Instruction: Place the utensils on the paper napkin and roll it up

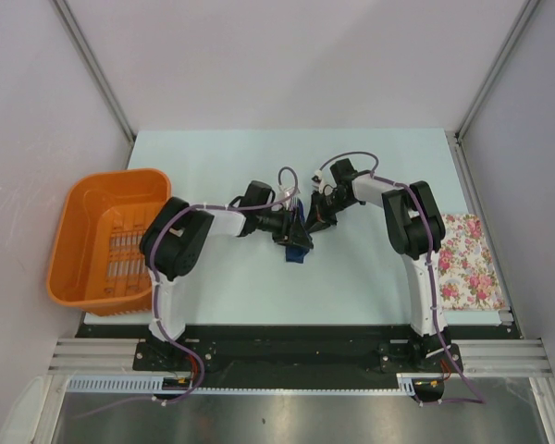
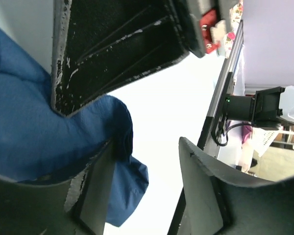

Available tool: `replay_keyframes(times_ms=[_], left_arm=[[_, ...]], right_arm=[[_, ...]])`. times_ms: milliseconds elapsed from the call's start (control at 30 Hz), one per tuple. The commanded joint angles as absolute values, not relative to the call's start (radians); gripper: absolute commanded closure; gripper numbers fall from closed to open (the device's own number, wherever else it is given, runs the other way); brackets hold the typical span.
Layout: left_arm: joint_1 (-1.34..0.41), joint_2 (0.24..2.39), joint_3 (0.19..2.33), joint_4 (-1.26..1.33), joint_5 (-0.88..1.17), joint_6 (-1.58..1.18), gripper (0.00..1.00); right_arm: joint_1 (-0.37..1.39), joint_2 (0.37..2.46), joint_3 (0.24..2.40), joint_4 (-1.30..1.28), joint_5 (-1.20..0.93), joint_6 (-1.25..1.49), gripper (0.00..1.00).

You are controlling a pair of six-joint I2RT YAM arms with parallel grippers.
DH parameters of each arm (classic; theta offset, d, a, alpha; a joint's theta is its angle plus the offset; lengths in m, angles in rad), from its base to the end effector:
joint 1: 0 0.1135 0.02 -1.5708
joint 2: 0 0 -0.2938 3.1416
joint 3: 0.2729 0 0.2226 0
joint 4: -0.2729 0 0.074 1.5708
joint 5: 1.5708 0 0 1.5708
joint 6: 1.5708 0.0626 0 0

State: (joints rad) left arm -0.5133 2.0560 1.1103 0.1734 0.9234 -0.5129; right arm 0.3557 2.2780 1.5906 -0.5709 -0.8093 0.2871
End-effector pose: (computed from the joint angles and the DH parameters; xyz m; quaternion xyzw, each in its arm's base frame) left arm 0.3337 -0.2454 0.1567 0.1733 0.8248 -0.5284 0.1017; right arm 0.4067 0.1994 0.1357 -0.0924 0.9054 0.4142 0.0129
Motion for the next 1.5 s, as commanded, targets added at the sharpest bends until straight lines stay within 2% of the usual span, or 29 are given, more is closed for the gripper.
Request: replay_keyframes(times_ms=[0, 200, 300, 433, 633, 1100, 1133, 1233, 1267, 1300, 1367, 1467], left_arm=[[-0.492, 1.962, 1.124, 0.107, 0.879, -0.476, 0.40], [-0.459, 1.861, 1.050, 0.147, 0.891, -0.535, 0.41], [-0.436, 1.841, 1.017, 0.147, 0.888, -0.561, 0.48], [-0.431, 1.856, 1.012, 0.112, 0.888, -0.545, 0.65], [-0.449, 1.905, 1.025, 0.110, 0.907, -0.537, 0.79], [-0.472, 2.062, 1.022, 0.037, 0.815, -0.404, 0.88], [-0.471, 2.065, 1.019, 0.031, 0.805, -0.399, 0.88], [-0.471, 2.066, 1.017, 0.020, 0.786, -0.390, 0.90], [-0.471, 2.068, 1.019, 0.017, 0.782, -0.388, 0.90], [-0.471, 2.066, 1.019, 0.017, 0.781, -0.387, 0.90], [-0.471, 2.063, 1.020, 0.012, 0.773, -0.384, 0.91], [-0.471, 2.066, 1.023, 0.008, 0.765, -0.377, 0.91]], right_arm=[[0.353, 2.326, 1.595, -0.604, -0.723, 0.232, 1.00], [0.351, 2.324, 1.591, -0.600, -0.732, 0.229, 1.00], [0.353, 2.322, 1.589, -0.597, -0.741, 0.232, 1.00], [0.351, 2.327, 1.589, -0.595, -0.744, 0.232, 1.00], [0.350, 2.329, 1.588, -0.589, -0.739, 0.238, 1.00], [0.333, 2.329, 1.588, -0.581, -0.752, 0.270, 1.00], [0.327, 2.324, 1.592, -0.580, -0.767, 0.271, 0.99], [0.316, 2.304, 1.592, -0.581, -0.801, 0.284, 0.82], [0.314, 2.298, 1.594, -0.580, -0.808, 0.284, 0.70], [0.313, 2.289, 1.592, -0.581, -0.814, 0.285, 0.65], [0.310, 2.269, 1.592, -0.583, -0.830, 0.284, 0.59], [0.311, 2.253, 1.592, -0.594, -0.841, 0.272, 0.59]])
